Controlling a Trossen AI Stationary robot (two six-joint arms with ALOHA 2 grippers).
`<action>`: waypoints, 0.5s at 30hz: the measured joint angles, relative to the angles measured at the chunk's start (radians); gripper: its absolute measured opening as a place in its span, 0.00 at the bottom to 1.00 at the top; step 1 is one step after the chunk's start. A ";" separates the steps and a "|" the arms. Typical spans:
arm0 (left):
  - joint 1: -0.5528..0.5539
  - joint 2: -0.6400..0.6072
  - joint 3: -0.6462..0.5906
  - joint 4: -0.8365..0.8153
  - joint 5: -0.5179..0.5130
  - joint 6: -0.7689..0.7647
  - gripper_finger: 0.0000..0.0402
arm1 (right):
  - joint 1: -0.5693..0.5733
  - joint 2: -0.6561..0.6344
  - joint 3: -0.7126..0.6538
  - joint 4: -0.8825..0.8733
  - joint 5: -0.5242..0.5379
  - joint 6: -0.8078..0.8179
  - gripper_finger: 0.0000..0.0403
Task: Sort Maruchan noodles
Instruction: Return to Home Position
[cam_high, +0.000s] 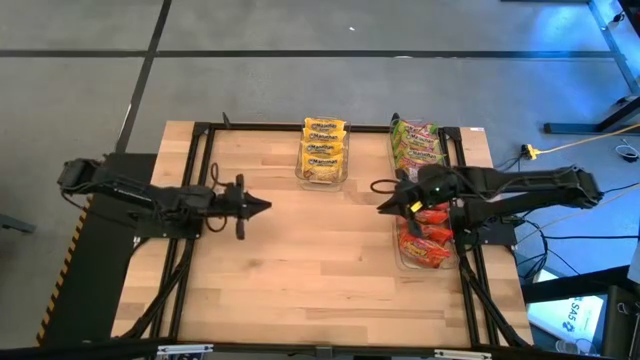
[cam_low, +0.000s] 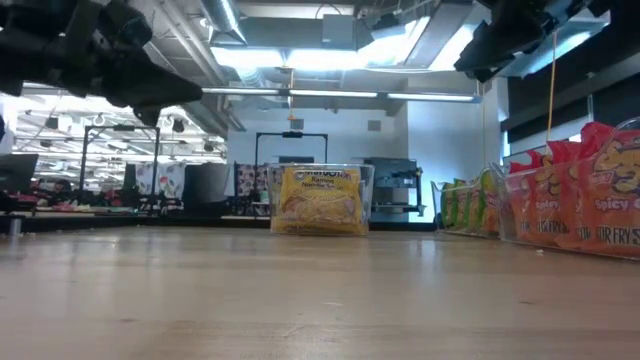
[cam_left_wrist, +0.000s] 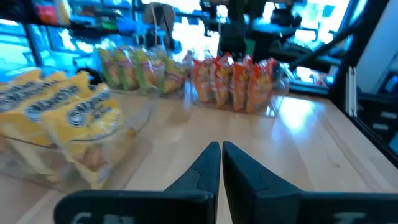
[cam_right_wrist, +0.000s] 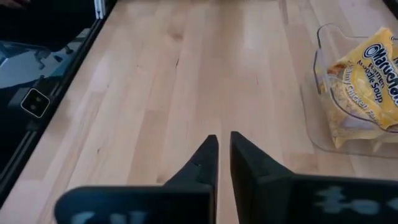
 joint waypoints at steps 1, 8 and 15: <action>0.007 -0.027 -0.016 0.002 -0.001 -0.001 0.03 | 0.000 -0.013 -0.009 0.003 0.000 0.002 0.03; 0.039 -0.183 -0.120 -0.001 -0.056 -0.053 0.03 | 0.000 -0.156 -0.140 0.111 0.000 0.033 0.01; 0.052 -0.273 -0.124 -0.063 -0.057 -0.054 0.03 | 0.001 -0.357 -0.326 0.264 -0.051 0.138 0.01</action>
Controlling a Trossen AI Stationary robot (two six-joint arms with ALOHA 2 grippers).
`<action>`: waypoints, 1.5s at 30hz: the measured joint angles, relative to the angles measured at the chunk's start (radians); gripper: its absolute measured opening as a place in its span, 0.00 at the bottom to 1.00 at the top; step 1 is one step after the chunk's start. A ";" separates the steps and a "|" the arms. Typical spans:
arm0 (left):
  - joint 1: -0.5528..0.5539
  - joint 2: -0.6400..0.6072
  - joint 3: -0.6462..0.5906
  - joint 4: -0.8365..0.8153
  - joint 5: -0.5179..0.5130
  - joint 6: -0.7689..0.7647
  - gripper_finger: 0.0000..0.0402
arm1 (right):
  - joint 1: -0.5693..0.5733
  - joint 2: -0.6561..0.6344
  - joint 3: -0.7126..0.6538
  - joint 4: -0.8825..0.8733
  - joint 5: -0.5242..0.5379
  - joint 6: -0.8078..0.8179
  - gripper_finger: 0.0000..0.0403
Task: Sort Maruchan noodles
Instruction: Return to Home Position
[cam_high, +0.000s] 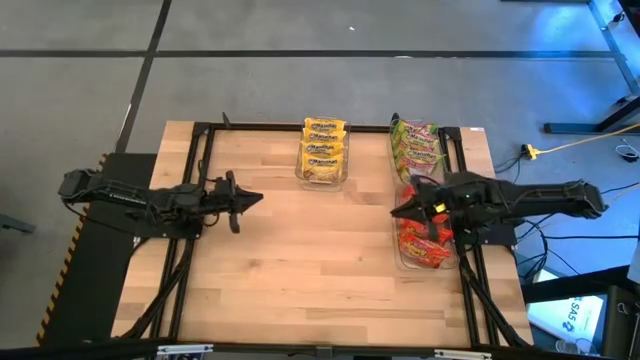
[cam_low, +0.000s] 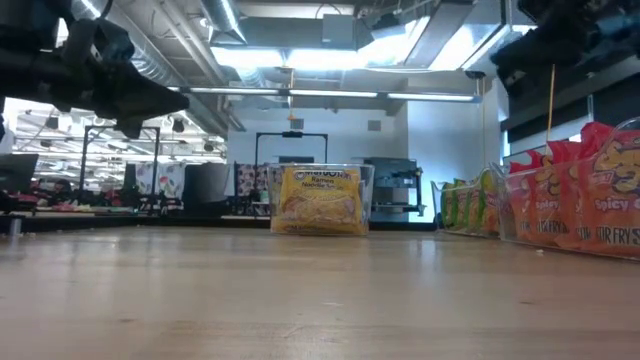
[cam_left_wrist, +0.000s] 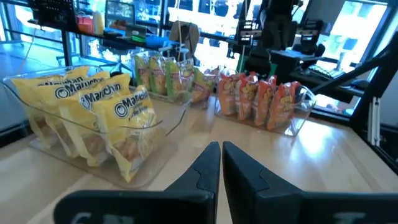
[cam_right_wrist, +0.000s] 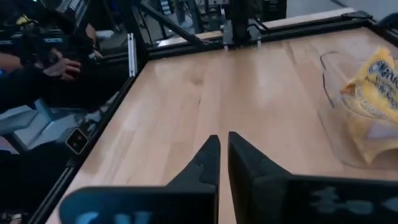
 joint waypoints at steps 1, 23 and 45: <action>0.000 -0.006 0.000 -0.005 0.000 0.000 0.03 | 0.000 -0.033 -0.026 0.006 0.000 0.008 0.01; -0.003 -0.032 0.000 -0.022 0.000 0.036 0.03 | 0.000 -0.568 -0.349 0.140 0.126 0.103 0.01; -0.003 -0.033 0.000 -0.067 -0.016 0.144 0.03 | 0.000 -0.566 -0.410 0.147 0.228 -0.102 0.01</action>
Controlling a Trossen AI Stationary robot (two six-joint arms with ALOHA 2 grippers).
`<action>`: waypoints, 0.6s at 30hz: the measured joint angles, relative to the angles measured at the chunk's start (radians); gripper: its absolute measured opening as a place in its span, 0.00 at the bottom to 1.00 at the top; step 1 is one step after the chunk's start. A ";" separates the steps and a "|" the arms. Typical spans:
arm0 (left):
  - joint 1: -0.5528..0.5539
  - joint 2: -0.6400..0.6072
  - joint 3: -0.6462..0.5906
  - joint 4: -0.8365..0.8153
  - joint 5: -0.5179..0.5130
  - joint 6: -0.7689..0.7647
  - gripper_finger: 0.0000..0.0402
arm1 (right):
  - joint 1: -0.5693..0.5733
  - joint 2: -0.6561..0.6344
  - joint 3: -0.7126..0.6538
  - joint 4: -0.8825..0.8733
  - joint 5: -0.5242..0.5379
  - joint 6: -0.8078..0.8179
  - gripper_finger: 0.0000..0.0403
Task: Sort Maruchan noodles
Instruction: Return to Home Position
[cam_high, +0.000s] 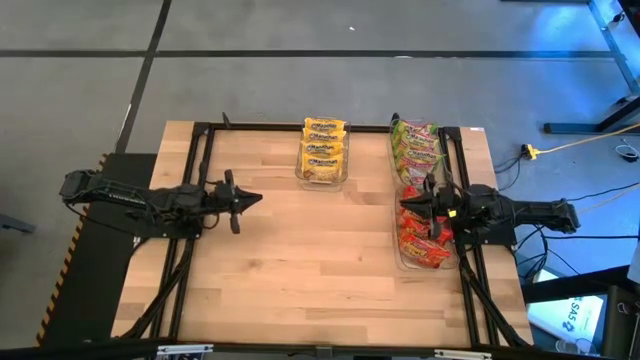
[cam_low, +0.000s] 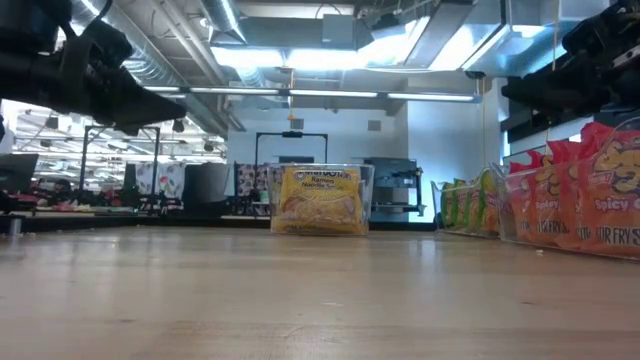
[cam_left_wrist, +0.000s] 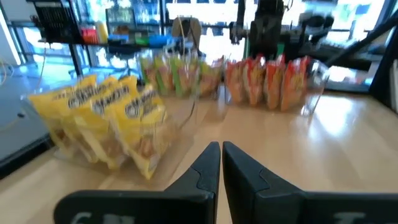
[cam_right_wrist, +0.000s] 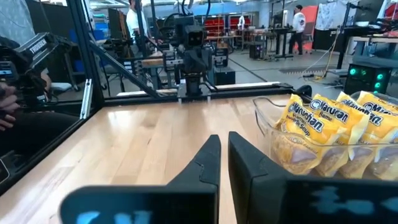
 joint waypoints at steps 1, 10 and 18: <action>0.000 0.000 0.000 -0.014 -0.002 0.000 0.03 | 0.000 0.000 0.000 0.000 0.000 0.000 0.01; 0.000 0.002 0.000 -0.013 -0.006 -0.001 0.03 | 0.000 0.000 0.000 -0.001 0.000 0.000 0.01; 0.000 0.002 0.000 -0.013 -0.006 -0.002 0.03 | 0.000 0.000 0.000 -0.002 0.000 0.001 0.01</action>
